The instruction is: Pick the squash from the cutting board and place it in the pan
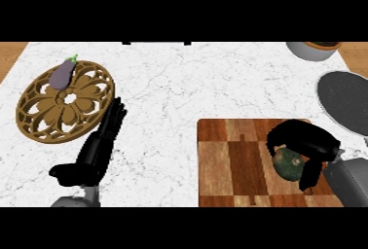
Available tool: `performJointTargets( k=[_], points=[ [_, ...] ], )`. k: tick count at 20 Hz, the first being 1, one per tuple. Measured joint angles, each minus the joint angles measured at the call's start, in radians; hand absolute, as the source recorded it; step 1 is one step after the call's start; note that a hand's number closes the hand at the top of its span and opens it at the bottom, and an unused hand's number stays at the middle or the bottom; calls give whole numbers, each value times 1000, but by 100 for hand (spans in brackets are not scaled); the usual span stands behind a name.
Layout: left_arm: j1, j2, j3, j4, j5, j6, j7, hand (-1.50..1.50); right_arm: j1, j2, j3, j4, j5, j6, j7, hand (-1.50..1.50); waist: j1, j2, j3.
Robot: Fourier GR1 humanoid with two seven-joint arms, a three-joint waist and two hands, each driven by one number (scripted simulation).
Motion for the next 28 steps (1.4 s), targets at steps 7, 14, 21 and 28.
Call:
performJointTargets(
  k=[7, 14, 21, 28],
  points=[
    [8, 4, 12, -7, -2, 10, 5, 0, -27, 148, -259, 50, -35, -55, 516, 150, -27, -1, 5],
    [18, 8, 9, -10, 1, 0, 1, 0, -154, 296, -358, -85, 88, -246, 1012, 150, -11, -2, 9],
    [30, -16, -19, -12, -21, 10, -9, 0, -220, 390, -398, -233, 165, -334, 1294, 150, -1, 4, 11],
    [9, -14, -1, -9, -15, -6, -4, 0, -249, 355, -525, -162, 96, -470, 1309, 150, 6, 9, 13]
  ],
)
